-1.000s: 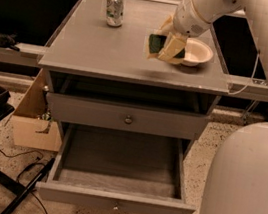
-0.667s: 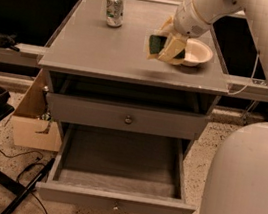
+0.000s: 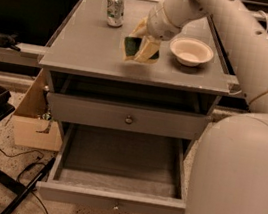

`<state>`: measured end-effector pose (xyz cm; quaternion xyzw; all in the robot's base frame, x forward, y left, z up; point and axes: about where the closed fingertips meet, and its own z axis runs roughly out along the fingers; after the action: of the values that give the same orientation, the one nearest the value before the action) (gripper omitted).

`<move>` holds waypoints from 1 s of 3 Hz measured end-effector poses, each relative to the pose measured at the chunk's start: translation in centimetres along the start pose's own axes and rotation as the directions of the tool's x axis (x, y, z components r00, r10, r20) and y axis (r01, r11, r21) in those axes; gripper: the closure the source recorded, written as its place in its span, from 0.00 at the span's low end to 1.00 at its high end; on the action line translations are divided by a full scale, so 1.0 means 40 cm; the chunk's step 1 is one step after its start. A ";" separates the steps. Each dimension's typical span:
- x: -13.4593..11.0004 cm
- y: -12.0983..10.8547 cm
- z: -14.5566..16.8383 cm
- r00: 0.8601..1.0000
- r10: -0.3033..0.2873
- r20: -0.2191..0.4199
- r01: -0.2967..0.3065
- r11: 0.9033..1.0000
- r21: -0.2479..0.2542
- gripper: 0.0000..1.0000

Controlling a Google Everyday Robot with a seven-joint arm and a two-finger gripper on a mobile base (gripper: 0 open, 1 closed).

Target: Pick sponge from bottom drawer and place on counter

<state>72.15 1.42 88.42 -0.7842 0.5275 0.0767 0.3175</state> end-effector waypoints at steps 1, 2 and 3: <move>-0.090 -0.068 0.096 0.993 -0.117 0.018 0.117 0.993 -0.001 1.00; -0.162 -0.130 0.181 0.982 -0.191 -0.005 0.191 0.981 -0.022 1.00; -0.176 -0.171 0.276 0.981 -0.187 -0.054 0.183 0.981 -0.070 1.00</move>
Offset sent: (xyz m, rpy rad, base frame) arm 0.0655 0.1665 0.0033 -0.1261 -0.1479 0.2230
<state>77.47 14.95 85.80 -0.8419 0.4587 0.0403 0.2814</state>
